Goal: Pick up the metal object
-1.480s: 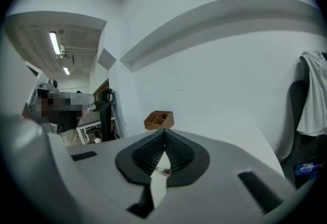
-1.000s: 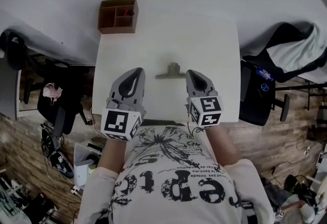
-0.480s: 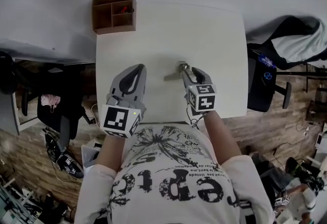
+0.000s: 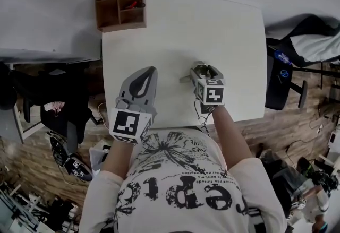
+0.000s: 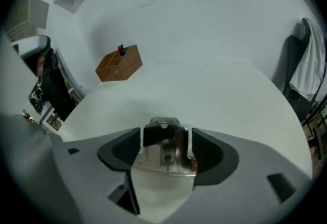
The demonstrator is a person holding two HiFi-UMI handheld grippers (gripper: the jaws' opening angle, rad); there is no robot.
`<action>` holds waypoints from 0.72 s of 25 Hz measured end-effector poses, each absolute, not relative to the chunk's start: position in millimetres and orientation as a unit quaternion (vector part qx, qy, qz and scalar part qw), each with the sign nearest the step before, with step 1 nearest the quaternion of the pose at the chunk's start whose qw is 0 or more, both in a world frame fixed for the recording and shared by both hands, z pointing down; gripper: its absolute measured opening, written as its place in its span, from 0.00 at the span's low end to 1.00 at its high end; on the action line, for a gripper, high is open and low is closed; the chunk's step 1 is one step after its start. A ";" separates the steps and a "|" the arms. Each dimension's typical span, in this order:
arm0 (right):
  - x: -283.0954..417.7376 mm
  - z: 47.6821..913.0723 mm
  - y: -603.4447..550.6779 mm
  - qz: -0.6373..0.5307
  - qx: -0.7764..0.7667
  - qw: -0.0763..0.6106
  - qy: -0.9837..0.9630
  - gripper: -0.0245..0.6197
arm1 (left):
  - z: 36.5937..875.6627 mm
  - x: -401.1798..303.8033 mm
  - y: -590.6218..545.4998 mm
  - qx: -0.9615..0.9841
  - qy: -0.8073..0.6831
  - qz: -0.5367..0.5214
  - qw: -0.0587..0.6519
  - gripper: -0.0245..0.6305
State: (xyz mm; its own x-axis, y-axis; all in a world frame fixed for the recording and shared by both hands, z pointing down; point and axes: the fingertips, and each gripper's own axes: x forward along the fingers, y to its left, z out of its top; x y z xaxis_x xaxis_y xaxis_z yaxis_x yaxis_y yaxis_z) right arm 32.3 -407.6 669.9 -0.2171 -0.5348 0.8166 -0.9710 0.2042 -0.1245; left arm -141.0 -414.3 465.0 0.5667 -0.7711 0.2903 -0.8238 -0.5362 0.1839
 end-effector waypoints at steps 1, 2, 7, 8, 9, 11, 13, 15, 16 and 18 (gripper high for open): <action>32.4 673.0 -408.2 0.340 0.534 0.333 -0.699 0.50 | 467.8 -142.7 -414.2 0.872 -0.457 0.089 0.154 0.05; 32.5 676.3 -408.1 0.346 0.533 0.340 -0.693 0.50 | 470.6 -144.6 -413.9 0.871 -0.457 0.092 0.157 0.05; 31.2 686.4 -407.5 0.366 0.536 0.359 -0.671 0.48 | 480.3 -158.8 -415.0 0.865 -0.461 0.100 0.168 0.05; 30.3 687.0 -408.2 0.363 0.538 0.361 -0.669 0.48 | 481.1 -163.4 -416.4 0.863 -0.464 0.101 0.169 0.05; 29.6 687.5 -408.9 0.360 0.541 0.364 -0.668 0.48 | 481.4 -167.3 -417.7 0.862 -0.467 0.101 0.169 0.05; 29.5 688.4 -409.5 0.356 0.544 0.370 -0.664 0.48 | 480.6 -171.2 -419.9 0.861 -0.469 0.100 0.168 0.05; 30.3 689.2 -410.3 0.356 0.545 0.375 -0.660 0.48 | 478.7 -171.1 -421.6 0.863 -0.468 0.098 0.165 0.05; 30.4 690.4 -411.4 0.359 0.542 0.377 -0.659 0.48 | 475.6 -170.2 -422.2 0.864 -0.467 0.096 0.161 0.05; 30.1 691.1 -411.5 0.361 0.540 0.378 -0.660 0.48 | 473.7 -169.5 -421.7 0.864 -0.468 0.095 0.159 0.05; 29.5 690.9 -409.7 0.364 0.530 0.384 -0.662 0.48 | 469.8 -167.2 -419.4 0.865 -0.467 0.093 0.155 0.05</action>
State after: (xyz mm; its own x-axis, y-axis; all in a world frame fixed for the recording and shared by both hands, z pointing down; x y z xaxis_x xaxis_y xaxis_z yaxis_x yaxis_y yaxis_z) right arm 29.5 -409.7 690.9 -0.1423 -0.4233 0.8947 -0.9822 0.1726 -0.0746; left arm -167.2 -419.4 469.8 0.5458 -0.7805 0.3049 -0.8378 -0.5152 0.1809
